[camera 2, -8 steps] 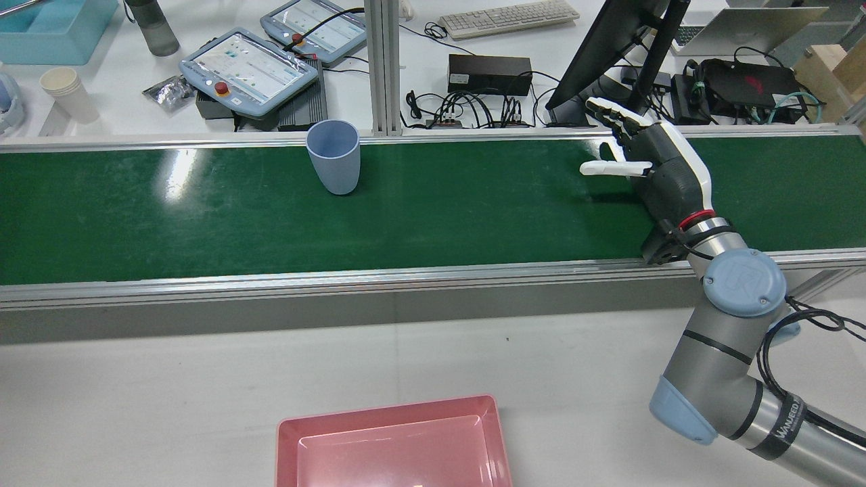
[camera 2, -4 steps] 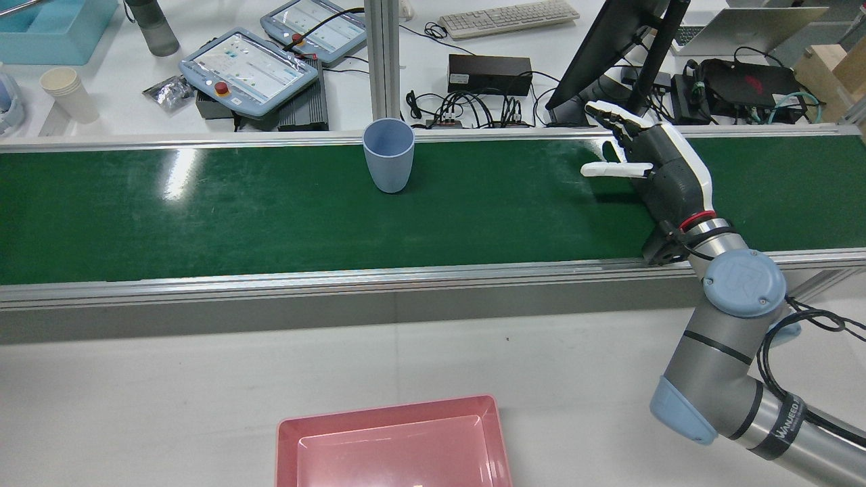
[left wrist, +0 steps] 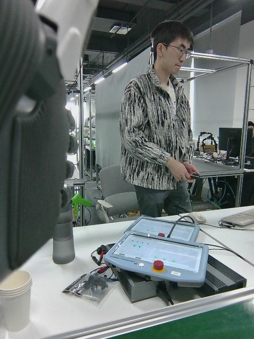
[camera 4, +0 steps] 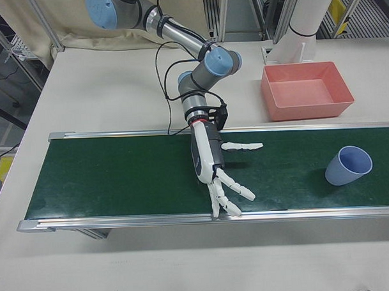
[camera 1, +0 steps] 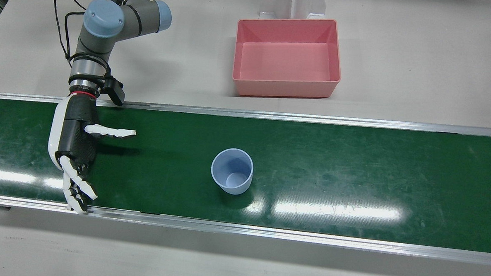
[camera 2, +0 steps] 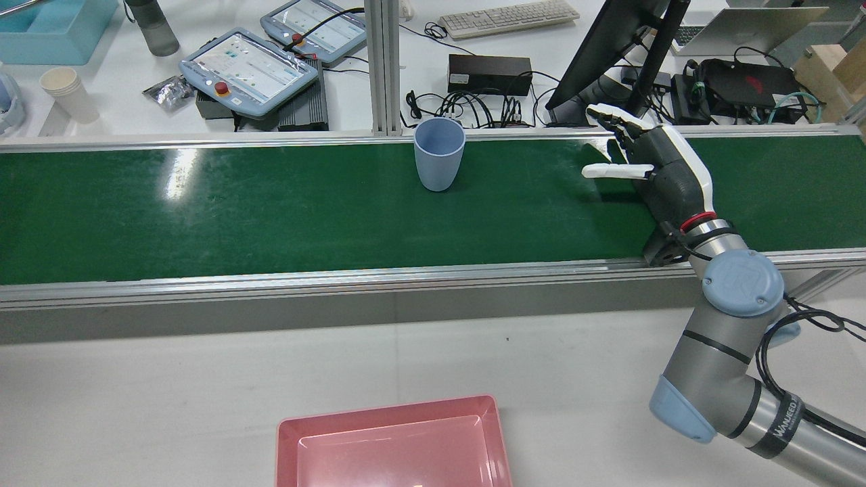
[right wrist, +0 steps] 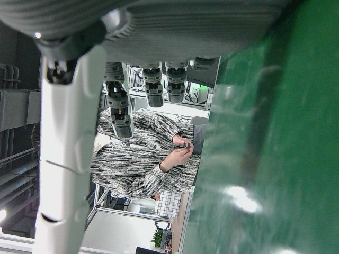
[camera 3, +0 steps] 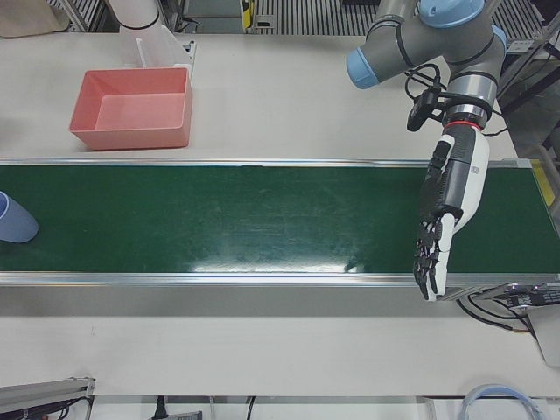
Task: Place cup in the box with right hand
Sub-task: 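Keep the right hand open as the light blue cup arrives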
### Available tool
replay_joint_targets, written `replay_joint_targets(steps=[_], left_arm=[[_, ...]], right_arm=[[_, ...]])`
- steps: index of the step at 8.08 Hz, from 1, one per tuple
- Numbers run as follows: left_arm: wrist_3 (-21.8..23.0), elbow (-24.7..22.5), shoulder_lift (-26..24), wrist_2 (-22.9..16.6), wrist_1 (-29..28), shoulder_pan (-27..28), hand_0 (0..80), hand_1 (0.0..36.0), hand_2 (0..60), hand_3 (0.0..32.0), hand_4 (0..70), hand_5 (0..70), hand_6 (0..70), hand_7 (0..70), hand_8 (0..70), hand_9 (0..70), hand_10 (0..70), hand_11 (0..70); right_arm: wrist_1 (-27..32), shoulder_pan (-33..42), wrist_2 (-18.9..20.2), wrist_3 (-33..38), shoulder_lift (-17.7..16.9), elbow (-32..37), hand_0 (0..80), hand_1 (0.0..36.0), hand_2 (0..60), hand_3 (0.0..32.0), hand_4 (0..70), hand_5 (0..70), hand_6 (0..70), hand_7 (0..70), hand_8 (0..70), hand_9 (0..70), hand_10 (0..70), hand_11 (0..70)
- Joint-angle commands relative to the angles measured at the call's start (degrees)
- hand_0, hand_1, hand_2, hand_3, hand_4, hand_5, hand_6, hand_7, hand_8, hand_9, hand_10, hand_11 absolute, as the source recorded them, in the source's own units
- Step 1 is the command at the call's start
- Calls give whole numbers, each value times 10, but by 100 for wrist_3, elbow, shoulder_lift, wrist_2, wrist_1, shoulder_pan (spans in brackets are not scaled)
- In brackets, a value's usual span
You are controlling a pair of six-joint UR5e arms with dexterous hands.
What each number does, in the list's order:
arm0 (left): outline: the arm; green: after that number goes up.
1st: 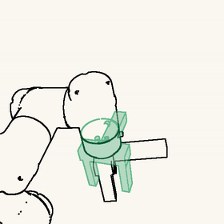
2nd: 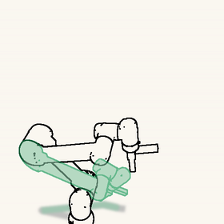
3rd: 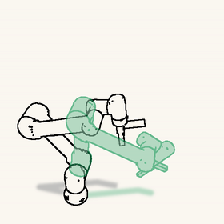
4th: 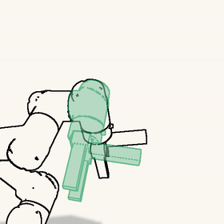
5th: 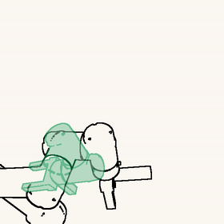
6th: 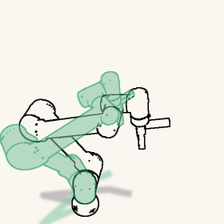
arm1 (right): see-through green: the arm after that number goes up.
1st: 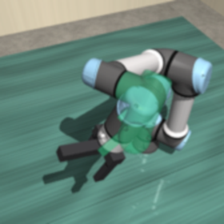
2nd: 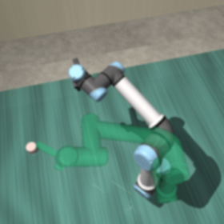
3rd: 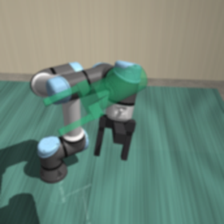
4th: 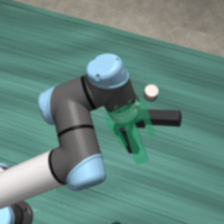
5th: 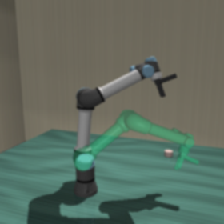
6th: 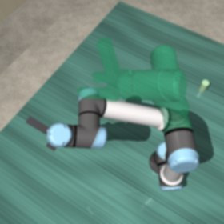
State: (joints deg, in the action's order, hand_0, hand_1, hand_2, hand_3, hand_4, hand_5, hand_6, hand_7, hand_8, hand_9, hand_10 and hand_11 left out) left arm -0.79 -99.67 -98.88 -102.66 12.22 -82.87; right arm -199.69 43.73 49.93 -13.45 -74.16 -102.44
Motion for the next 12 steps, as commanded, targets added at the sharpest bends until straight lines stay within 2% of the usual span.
replay_joint_targets(steps=[1,10,12], left_arm=[[0,0,0,0,0,-1,0,0,0,0,0,0,0,0,0,0,0,0],[0,9,0,0,0,7,0,0,0,0,0,0,0,0,0,0,0,0],[0,0,0,0,0,7,0,0,0,0,0,0,0,0,0,0,0,0]], right_arm=[[0,4,-10,0,15,13,603,249,0,0,83,83,75,226,98,150,7,34],[-9,4,-28,-9,51,13,604,252,5,0,107,82,80,250,104,162,6,32],[-331,39,-97,-35,59,4,604,253,14,0,113,83,85,274,110,174,7,34]])
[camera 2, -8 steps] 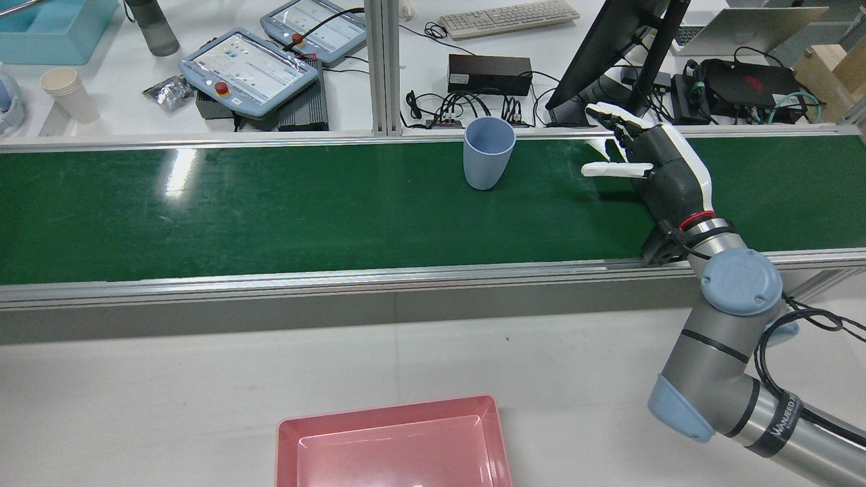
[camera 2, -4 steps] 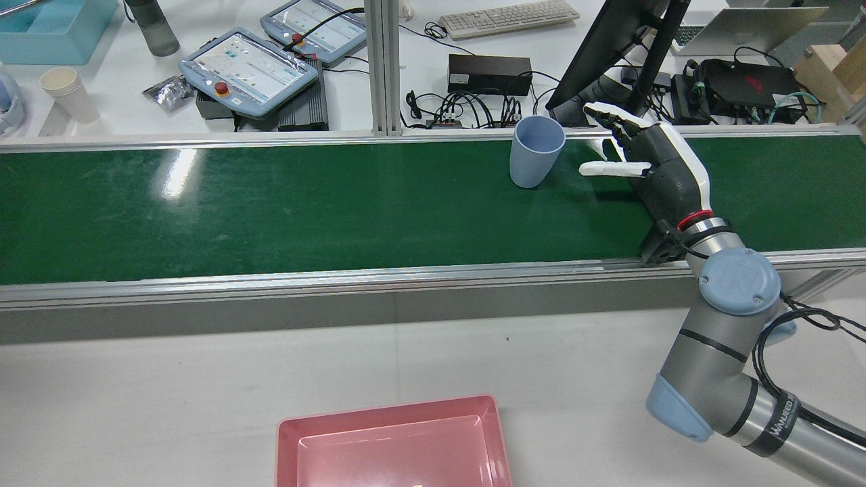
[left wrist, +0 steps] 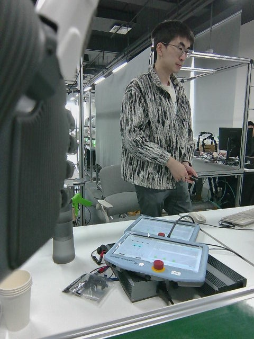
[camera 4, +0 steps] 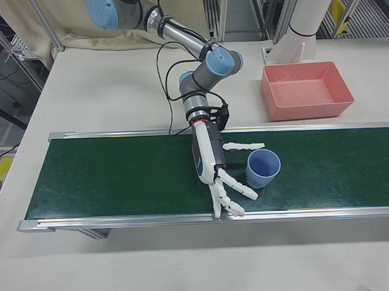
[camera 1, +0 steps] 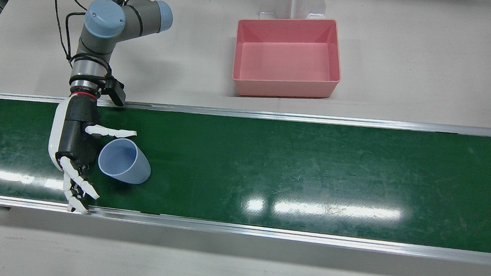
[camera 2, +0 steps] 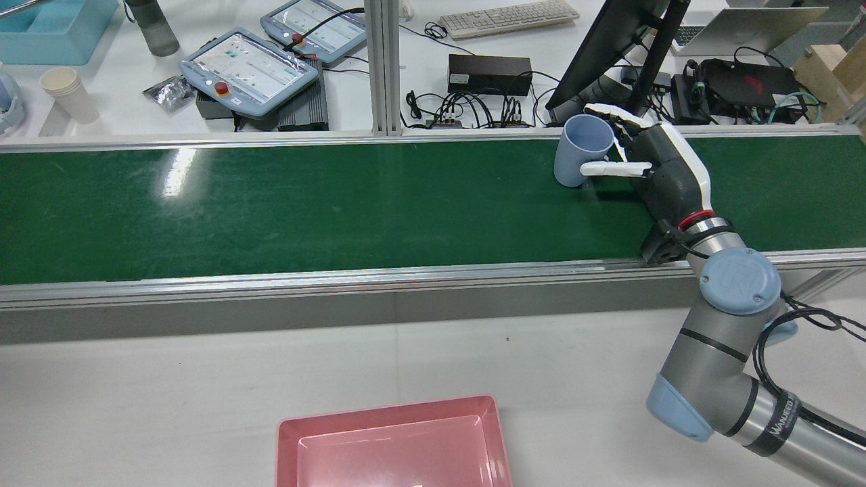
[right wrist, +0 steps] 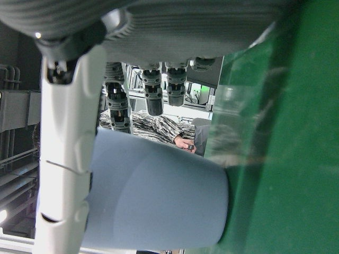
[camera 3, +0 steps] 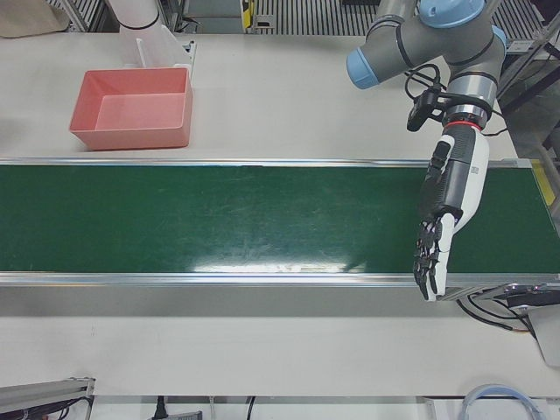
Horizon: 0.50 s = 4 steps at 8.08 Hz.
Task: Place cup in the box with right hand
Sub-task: 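Close the right hand fingers around the light blue cup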
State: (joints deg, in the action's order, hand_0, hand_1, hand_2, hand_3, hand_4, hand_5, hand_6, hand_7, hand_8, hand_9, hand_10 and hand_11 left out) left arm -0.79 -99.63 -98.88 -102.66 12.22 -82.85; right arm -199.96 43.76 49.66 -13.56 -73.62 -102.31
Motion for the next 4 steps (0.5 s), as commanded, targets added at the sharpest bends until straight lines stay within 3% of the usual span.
replay_joint_targets(steps=[1,2,3,4], left_arm=[[0,-4,0,0,0,-3,0,0,0,0,0,0,0,0,0,0,0,0],[0,-4,0,0,0,-3,0,0,0,0,0,0,0,0,0,0,0,0],[0,-4,0,0,0,-3,0,0,0,0,0,0,0,0,0,0,0,0],[0,-4,0,0,0,5,0,0,0,0,0,0,0,0,0,0,0,0]], right_arm=[[-446,71,-166,-32,5,-9,596,266,89,0,99,87,106,380,132,224,18,49],[-534,89,-176,-32,-3,-9,580,302,281,0,85,96,161,655,185,354,46,93],[-553,141,-176,-41,-21,-17,539,352,600,0,353,117,326,700,363,599,232,355],[-562,211,-167,-85,-30,-44,493,360,600,0,700,145,418,700,583,700,474,675]])
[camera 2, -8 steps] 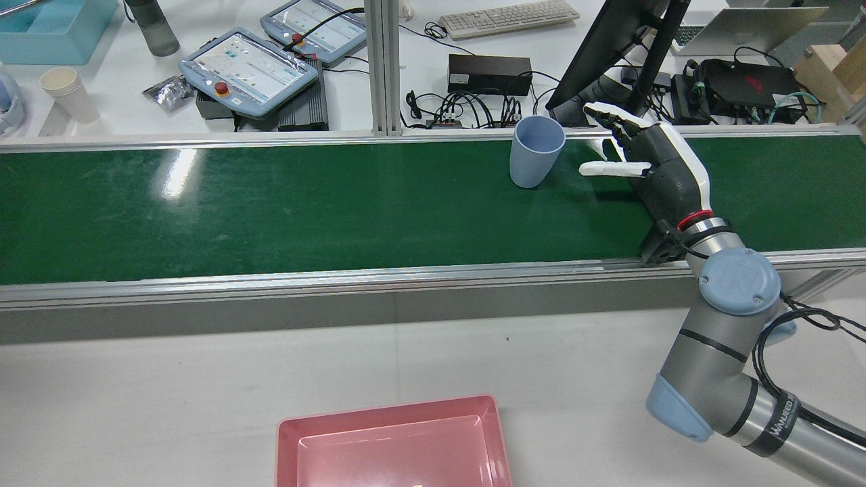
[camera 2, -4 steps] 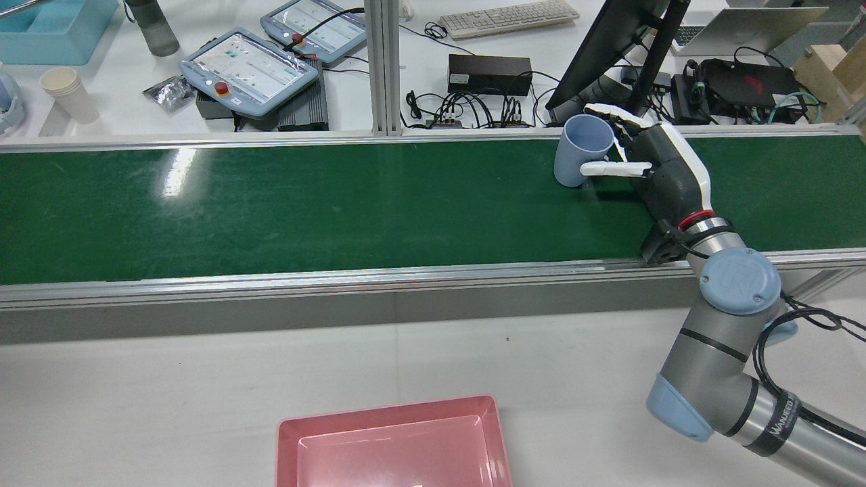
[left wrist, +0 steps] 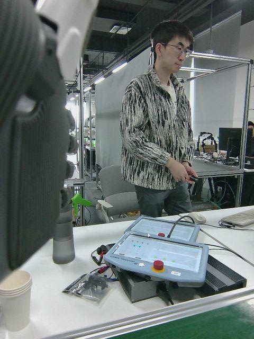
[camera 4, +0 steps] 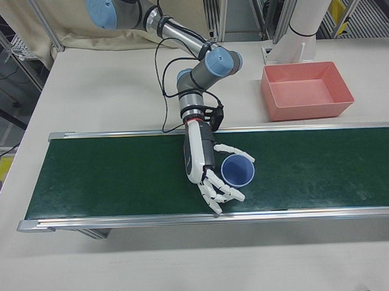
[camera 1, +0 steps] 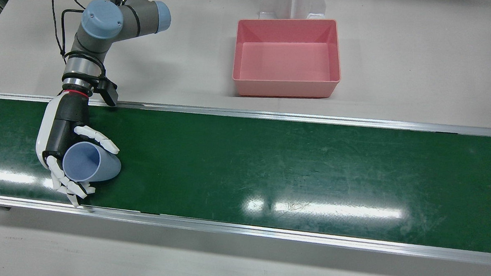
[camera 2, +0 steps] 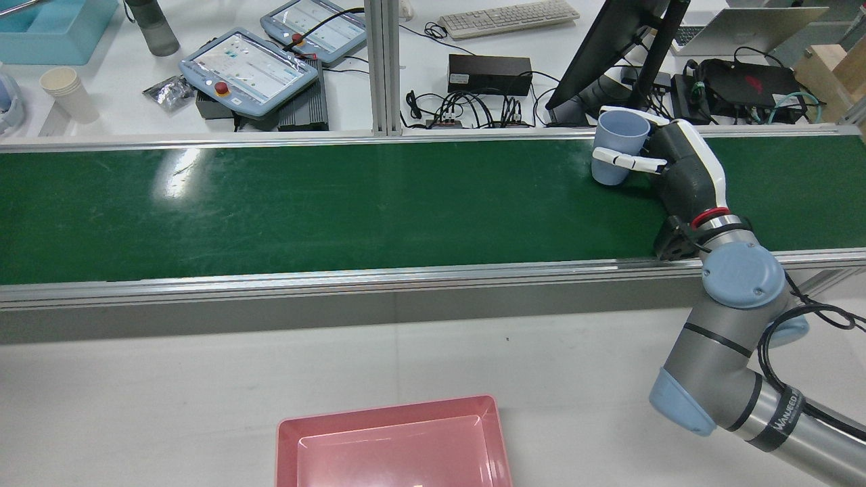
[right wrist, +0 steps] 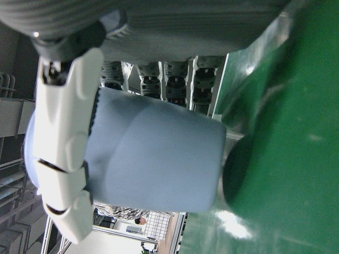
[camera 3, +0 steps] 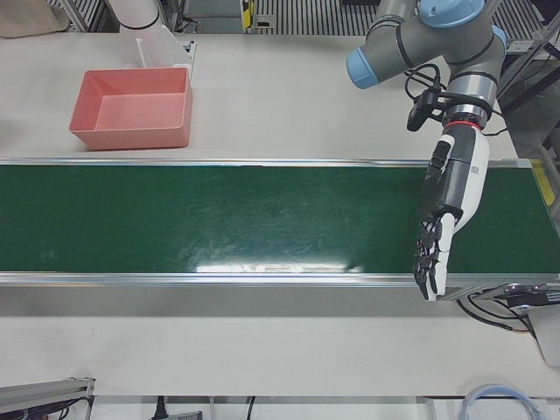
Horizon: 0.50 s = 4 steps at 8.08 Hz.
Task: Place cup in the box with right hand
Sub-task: 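Close the right hand fingers around the light blue cup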
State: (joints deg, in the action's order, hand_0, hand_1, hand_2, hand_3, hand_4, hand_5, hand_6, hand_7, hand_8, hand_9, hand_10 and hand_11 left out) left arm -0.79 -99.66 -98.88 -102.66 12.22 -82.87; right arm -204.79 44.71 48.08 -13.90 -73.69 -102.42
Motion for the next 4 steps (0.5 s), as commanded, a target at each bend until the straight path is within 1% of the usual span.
replay_joint_targets(steps=[1,2,3,4], left_arm=[[0,0,0,0,0,-1,0,0,0,0,0,0,0,0,0,0,0,0],[0,0,0,0,0,-1,0,0,0,0,0,0,0,0,0,0,0,0],[0,0,0,0,0,-1,0,0,0,0,0,0,0,0,0,0,0,0],[0,0,0,0,0,-1,0,0,0,0,0,0,0,0,0,0,0,0]], right_arm=[[-79,135,-1,-78,-32,-58,477,360,600,0,700,175,460,700,700,700,625,700],[-79,170,-1,-78,-32,-102,487,360,600,0,700,189,476,700,700,700,676,700],[-79,213,8,-87,-67,-320,502,360,600,0,700,195,480,700,700,700,682,700],[-131,223,8,-157,-102,-636,501,360,600,0,700,193,476,700,700,700,671,700]])
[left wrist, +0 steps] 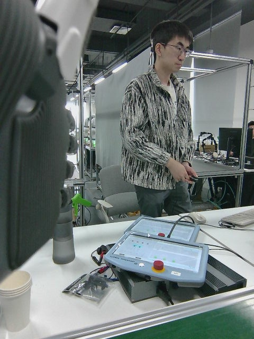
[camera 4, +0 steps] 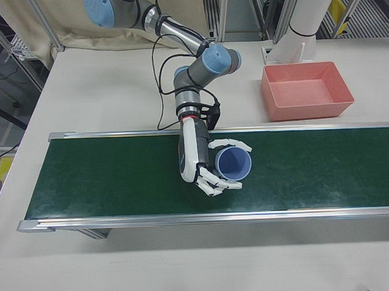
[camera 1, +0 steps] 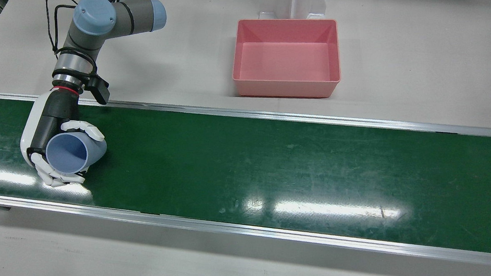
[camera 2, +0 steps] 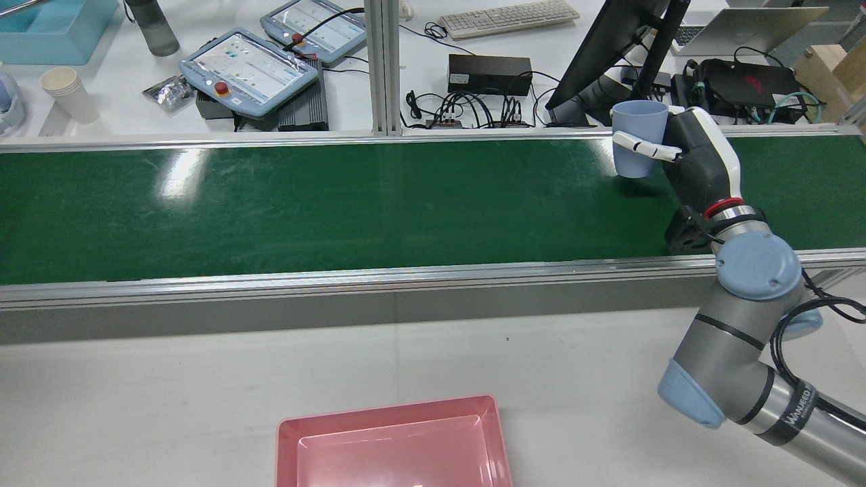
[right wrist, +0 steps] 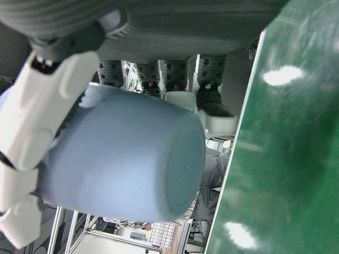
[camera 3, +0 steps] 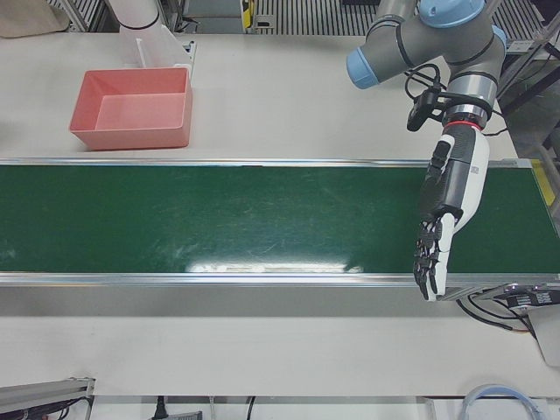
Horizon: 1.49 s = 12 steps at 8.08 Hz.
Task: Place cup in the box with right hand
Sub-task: 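Lift the cup off the belt and carry it toward the pink tray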
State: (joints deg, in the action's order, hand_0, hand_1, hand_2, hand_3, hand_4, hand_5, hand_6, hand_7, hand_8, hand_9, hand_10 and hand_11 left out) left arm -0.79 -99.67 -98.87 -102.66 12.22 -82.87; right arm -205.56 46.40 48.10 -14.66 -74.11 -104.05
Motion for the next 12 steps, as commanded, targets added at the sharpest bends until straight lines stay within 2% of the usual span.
replay_joint_targets(steps=[1,4,5,7,9,11,12], left_arm=[[0,0,0,0,0,-1,0,0,0,0,0,0,0,0,0,0,0,0],[0,0,0,0,0,-1,0,0,0,0,0,0,0,0,0,0,0,0],[0,0,0,0,0,-1,0,0,0,0,0,0,0,0,0,0,0,0],[0,0,0,0,0,7,0,0,0,0,0,0,0,0,0,0,0,0],[0,-9,0,0,0,-1,0,0,0,0,0,0,0,0,0,0,0,0],[0,-9,0,0,0,7,0,0,0,0,0,0,0,0,0,0,0,0],[0,-9,0,0,0,-1,0,0,0,0,0,0,0,0,0,0,0,0]], right_arm=[[-124,53,7,-185,-59,-841,495,360,600,0,700,189,471,700,700,700,654,700],[-327,-725,-80,-1035,-7,-2230,487,360,600,0,700,171,457,700,700,700,612,700],[-319,-1199,-299,-1317,2,-2521,490,360,600,0,700,167,454,700,700,700,600,700],[-301,-2261,-668,-1932,63,-2812,498,360,600,0,700,165,454,700,700,700,599,700],[-248,-3177,-1081,-2556,177,-2902,489,336,600,0,700,162,451,700,700,700,598,700],[-109,-3785,-1468,-2971,283,-2902,488,322,600,0,700,160,447,700,690,700,587,700],[127,-4083,-1652,-3268,275,-2893,486,316,600,0,657,158,442,700,678,700,571,700]])
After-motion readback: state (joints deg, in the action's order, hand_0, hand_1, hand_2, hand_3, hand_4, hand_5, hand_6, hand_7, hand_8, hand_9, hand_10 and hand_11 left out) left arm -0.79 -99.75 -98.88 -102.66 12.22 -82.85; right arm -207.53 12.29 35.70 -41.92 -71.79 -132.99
